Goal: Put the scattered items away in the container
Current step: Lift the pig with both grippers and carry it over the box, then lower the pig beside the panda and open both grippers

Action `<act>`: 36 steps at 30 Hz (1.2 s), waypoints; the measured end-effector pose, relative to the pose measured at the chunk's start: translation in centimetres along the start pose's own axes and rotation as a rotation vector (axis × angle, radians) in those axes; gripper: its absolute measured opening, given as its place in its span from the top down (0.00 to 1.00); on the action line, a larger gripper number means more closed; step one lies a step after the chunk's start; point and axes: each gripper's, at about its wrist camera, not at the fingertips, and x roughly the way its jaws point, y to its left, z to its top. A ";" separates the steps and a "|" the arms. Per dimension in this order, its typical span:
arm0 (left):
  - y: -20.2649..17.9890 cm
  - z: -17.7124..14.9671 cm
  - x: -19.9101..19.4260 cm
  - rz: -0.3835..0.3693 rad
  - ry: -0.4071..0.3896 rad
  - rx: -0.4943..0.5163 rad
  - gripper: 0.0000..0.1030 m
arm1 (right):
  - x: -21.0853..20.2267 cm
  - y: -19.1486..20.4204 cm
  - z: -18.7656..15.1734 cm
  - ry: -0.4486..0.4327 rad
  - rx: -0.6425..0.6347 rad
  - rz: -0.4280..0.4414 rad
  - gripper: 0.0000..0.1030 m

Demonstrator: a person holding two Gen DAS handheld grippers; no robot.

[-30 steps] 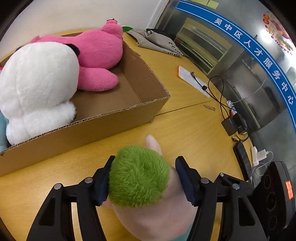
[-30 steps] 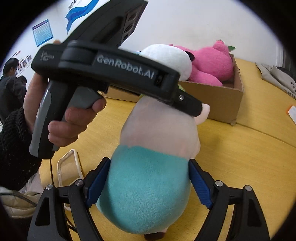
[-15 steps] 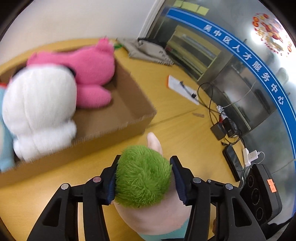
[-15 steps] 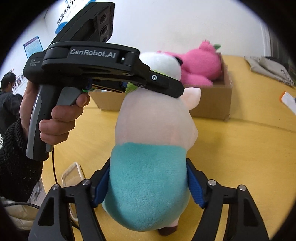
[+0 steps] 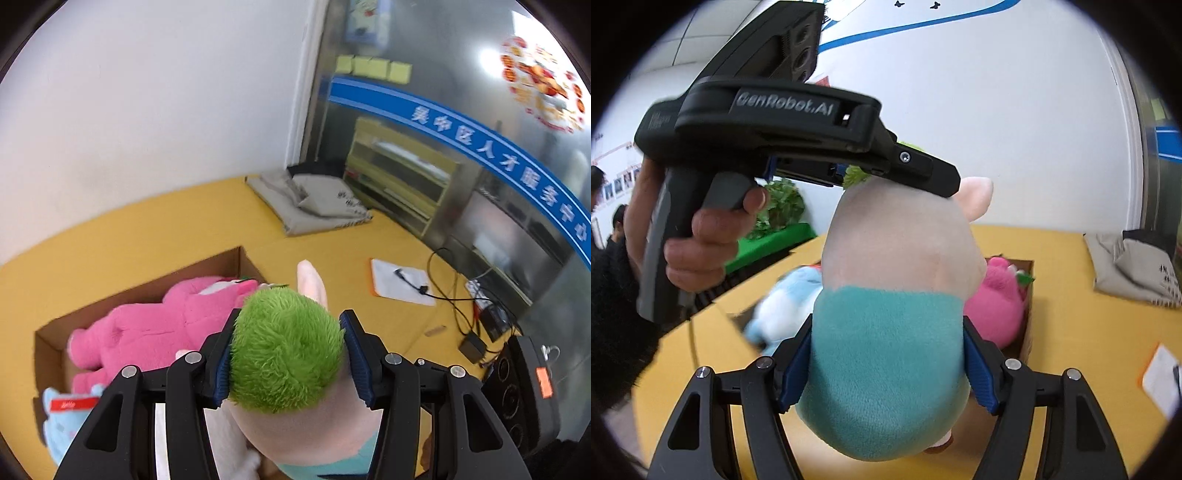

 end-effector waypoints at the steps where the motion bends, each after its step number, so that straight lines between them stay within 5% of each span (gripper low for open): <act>1: 0.4 0.1 1.8 -0.005 0.030 -0.001 0.46 | 1.1 -0.7 -0.3 0.014 0.002 -0.013 0.31; 7: 1.2 -2.7 12.0 0.002 0.255 0.003 0.45 | 5.2 -4.1 -5.1 0.206 0.102 -0.067 0.31; 11: 1.3 -4.1 14.2 -0.068 0.285 -0.037 0.42 | 4.7 -4.8 -5.6 0.284 0.199 -0.053 0.31; 19: -0.8 -4.0 15.4 0.047 0.317 0.011 0.38 | 4.8 -4.6 -4.8 0.406 0.243 -0.109 0.31; 24: -0.2 -3.6 11.7 0.049 0.248 -0.031 0.37 | 5.4 -3.7 -4.8 0.429 0.230 -0.141 0.29; 29: 1.5 -4.7 2.9 0.090 0.109 -0.058 0.36 | 4.5 -2.2 -4.2 0.388 0.241 -0.204 0.21; 33: 3.3 -7.6 -5.1 0.157 0.009 -0.105 0.19 | 1.3 -1.0 -2.3 0.285 0.260 -0.202 0.20; 36: 4.8 -11.1 -10.3 0.211 -0.035 -0.153 0.18 | -1.1 0.3 -0.7 0.209 0.211 -0.255 0.20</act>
